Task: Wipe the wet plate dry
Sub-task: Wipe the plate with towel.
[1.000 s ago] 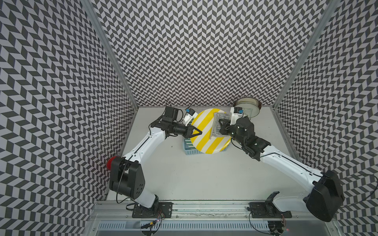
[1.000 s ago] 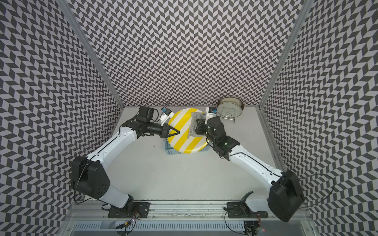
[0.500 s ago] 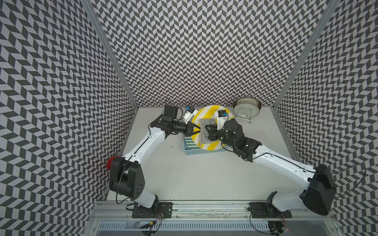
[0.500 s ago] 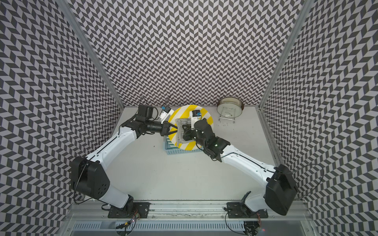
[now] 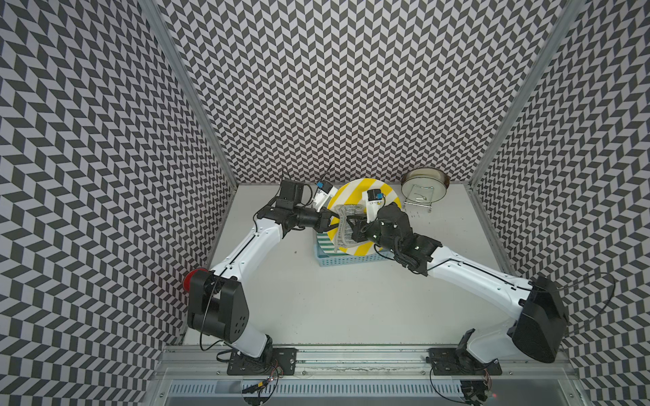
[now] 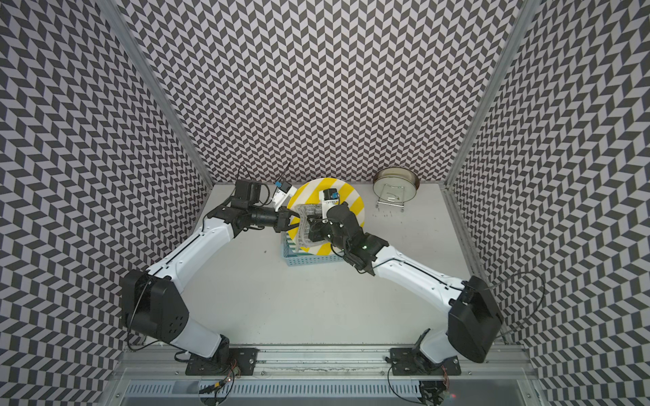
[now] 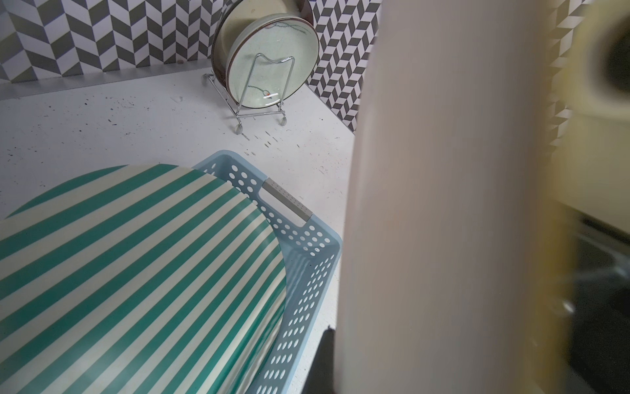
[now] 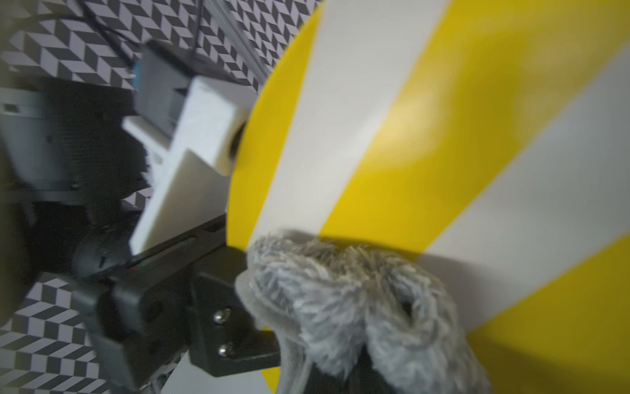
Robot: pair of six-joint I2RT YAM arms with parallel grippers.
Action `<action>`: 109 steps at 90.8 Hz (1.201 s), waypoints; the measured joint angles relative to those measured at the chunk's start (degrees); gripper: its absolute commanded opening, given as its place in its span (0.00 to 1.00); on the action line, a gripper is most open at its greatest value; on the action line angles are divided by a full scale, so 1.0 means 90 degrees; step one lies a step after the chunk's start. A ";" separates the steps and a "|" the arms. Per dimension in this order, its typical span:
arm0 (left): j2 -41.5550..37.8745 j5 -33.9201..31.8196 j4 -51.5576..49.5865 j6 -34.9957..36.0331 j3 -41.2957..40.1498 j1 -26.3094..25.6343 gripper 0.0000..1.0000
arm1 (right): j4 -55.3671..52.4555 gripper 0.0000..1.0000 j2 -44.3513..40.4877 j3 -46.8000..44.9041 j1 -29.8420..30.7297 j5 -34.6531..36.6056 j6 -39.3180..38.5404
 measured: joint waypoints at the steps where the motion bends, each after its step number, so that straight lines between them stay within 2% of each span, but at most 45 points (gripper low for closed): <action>1: 0.0000 -0.0019 0.0005 -0.0002 0.0000 -0.0002 0.00 | 0.0002 0.00 -0.0041 -0.0061 -0.0063 -0.0032 0.0007; 18: -0.0029 -0.0182 0.0036 -0.0102 0.0000 -0.0002 0.00 | -0.0177 0.00 -0.0838 -0.0882 -0.1324 0.0102 0.0015; 35: -0.0080 -0.0160 0.0095 -0.0316 0.0000 -0.0010 0.00 | -0.0236 0.00 -0.0981 -0.1003 -0.1401 0.0027 -0.0138; 45: -0.0083 -0.0151 0.0294 -0.0529 -0.0002 -0.0010 0.00 | -0.0226 0.00 -0.0937 -0.1010 -0.1052 0.0010 -0.0141; 57: -0.0083 -0.0092 0.0605 -0.0726 -0.0015 -0.0010 0.00 | -0.0172 0.00 -0.0634 -0.0872 -0.0134 0.0063 -0.0192; 76: -0.0083 0.0112 0.1047 -0.0811 -0.0158 -0.0015 0.00 | -0.0250 0.00 0.0401 0.0199 0.0920 -0.0015 -0.0328; 93: -0.0083 0.0124 0.1188 -0.0799 -0.0194 0.0046 0.00 | -0.0481 0.00 0.0787 0.0818 0.1110 0.0070 -0.0325; 109: -0.0083 0.0121 0.1202 -0.0748 -0.0204 0.0015 0.00 | -0.0104 0.00 0.0512 0.0236 0.0918 0.0085 -0.0143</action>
